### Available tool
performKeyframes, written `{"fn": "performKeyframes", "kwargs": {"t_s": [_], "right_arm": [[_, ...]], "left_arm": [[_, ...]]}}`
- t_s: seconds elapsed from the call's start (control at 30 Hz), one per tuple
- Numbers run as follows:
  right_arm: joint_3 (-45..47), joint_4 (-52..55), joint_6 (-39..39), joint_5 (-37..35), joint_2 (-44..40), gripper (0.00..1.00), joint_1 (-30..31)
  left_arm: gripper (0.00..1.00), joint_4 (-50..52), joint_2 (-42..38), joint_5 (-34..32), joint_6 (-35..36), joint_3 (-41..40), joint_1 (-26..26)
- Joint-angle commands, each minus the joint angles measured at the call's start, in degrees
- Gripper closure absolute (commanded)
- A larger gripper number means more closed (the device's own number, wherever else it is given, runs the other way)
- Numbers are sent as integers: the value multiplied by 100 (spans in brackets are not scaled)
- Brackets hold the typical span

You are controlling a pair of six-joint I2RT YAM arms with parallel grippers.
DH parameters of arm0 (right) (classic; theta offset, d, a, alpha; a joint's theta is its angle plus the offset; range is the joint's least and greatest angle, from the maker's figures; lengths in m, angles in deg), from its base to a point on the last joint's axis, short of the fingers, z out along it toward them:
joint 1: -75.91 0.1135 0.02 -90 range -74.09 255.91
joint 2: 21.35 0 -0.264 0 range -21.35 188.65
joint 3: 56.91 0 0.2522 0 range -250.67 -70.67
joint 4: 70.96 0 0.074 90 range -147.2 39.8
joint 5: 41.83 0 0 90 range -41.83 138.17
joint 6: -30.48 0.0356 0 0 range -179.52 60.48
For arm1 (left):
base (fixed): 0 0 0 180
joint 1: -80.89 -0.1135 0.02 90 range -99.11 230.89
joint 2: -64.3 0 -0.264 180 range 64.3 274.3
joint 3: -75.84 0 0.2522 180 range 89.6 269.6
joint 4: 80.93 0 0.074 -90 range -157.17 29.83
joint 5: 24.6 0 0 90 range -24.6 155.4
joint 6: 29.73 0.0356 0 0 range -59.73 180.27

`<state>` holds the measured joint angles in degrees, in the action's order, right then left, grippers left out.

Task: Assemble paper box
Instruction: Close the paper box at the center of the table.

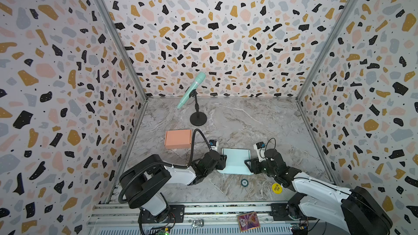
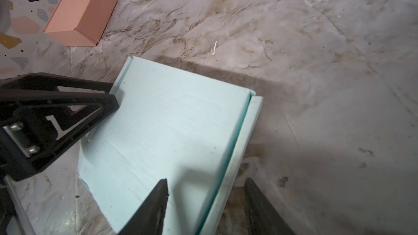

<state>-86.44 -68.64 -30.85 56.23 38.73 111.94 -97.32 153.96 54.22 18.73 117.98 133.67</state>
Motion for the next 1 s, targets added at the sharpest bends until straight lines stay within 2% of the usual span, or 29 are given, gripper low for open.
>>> {"fn": "performKeyframes", "kwargs": {"t_s": [0.0, 0.17, 0.33, 0.57, 0.87, 0.97], "right_arm": [[-5, 69, 8, -33, 65, 50, 36], [-84, -5, -36, 12, 307, 58, 109], [-119, -113, -39, 42, 449, 60, 141], [-300, -262, -79, 62, 524, 60, 192], [-705, -657, -142, 266, 1124, 59, 188], [-667, -667, -99, 213, 1036, 54, 192]], "left_arm": [[44, 220, 73, 95, 18, -166, 26], [44, 204, 28, 98, 26, -183, 25], [44, 141, -12, 126, 5, -223, 30], [45, 208, -169, 122, 47, -150, 19], [48, 470, -157, 101, 235, 122, -237], [47, 715, -274, -16, 301, 210, -241]]}}
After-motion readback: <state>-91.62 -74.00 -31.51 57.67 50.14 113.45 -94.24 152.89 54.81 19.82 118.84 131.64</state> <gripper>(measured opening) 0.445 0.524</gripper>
